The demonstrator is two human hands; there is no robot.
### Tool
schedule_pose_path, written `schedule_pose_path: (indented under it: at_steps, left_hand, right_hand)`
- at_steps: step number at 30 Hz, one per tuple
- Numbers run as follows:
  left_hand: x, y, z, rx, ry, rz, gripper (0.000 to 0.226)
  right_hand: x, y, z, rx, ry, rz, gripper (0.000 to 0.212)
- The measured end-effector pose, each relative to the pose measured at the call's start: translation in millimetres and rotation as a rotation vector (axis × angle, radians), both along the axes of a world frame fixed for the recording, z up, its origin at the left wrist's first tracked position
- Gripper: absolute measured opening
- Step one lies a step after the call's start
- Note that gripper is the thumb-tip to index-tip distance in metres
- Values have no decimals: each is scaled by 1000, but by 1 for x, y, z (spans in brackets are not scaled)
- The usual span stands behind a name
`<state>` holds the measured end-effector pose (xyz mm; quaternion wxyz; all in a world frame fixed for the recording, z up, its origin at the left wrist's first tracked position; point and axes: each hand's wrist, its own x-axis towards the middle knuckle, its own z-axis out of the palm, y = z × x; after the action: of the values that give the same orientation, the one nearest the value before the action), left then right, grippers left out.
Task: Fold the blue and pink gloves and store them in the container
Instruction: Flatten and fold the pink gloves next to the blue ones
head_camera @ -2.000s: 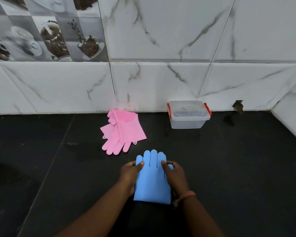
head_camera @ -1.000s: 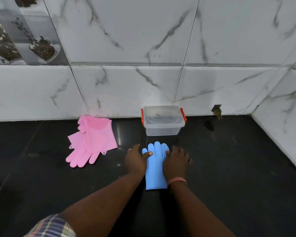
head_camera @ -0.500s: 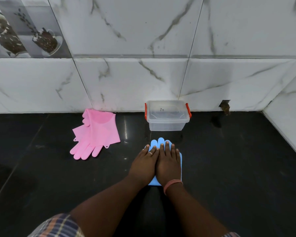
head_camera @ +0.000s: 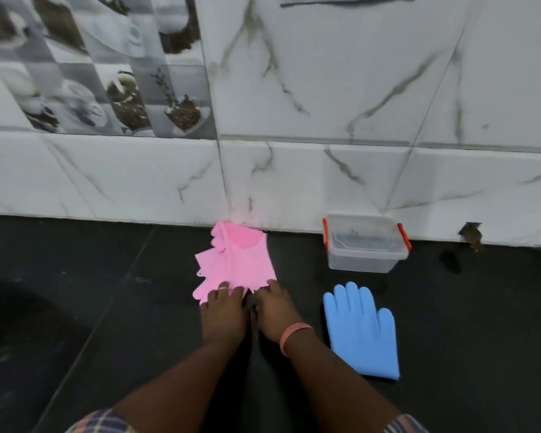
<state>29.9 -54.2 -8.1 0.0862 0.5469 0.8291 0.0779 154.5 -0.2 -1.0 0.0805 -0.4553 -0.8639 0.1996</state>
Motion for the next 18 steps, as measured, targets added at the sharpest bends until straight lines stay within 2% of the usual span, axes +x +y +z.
schedule_pose_path:
  at_steps: [2,6,11,14,16,18]
  left_hand:
    - [-26,-8,-6,-71,-62,33,51]
    - [-64,-7,-9,-39,-95,-72,48]
    - [-100,0,-1,-14,-270,-117,28]
    - [-116,6,7,9,-337,15,50]
    - [-127,8,8,-17,-393,62,46]
    - [-138,9,8,-48,-306,54,44]
  right_hand:
    - [-25,-1,-3,-122,-44,1,33]
    - [-55,4,-7,-201,-38,-92,35]
    - [-70,20,-4,-226,53,-258,42]
    - [-84,22,15,-173,323,-451,27]
    - [-91,22,45,-100,610,-599,20]
    - [-95,21,87,-25,880,-666,25]
